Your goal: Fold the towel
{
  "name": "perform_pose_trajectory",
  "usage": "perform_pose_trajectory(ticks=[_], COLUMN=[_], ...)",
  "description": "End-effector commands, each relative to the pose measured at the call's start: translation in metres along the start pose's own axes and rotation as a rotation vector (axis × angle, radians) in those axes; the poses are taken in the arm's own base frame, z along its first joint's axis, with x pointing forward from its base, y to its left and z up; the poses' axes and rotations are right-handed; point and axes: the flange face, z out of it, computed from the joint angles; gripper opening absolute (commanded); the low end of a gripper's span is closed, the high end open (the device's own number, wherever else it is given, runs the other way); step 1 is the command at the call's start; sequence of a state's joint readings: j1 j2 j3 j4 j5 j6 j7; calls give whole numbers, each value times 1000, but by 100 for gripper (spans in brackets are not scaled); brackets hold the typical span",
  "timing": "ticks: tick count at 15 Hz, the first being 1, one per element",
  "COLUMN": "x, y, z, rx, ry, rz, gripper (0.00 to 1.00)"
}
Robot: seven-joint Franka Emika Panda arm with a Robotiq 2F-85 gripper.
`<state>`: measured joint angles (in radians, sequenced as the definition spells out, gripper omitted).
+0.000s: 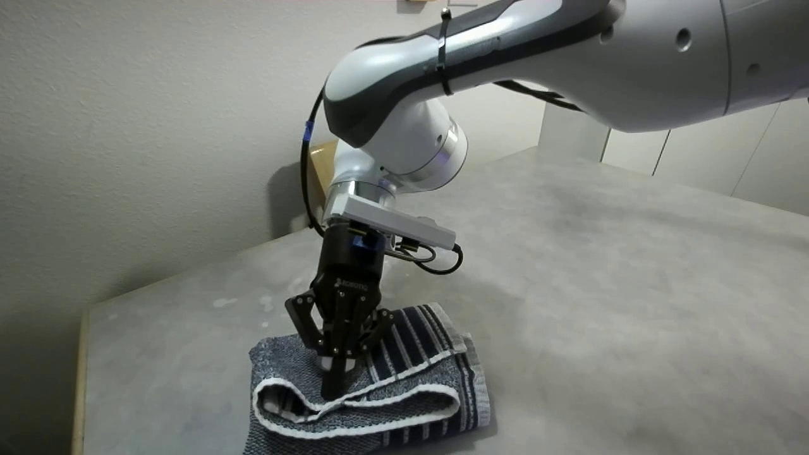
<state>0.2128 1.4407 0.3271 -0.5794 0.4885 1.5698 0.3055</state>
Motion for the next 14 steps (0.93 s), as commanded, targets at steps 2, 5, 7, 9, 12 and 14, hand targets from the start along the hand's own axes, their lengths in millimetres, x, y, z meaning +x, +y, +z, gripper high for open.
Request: perform_pose_trajectory(ticks=[2,5,7,9,12,14], x=[0,-3,-7,-5,-3,-3], y=[-7,-13,-23,-19,-17,-18], z=[-11,-16,-18,-16,-15,-16], rx=[-113,-127,-140,-140,-134,-133], ry=[87,103,118,115,116,117], rz=[-7,-34,-48,-44,-42,-44], gripper=[0,0,1,1,1,1])
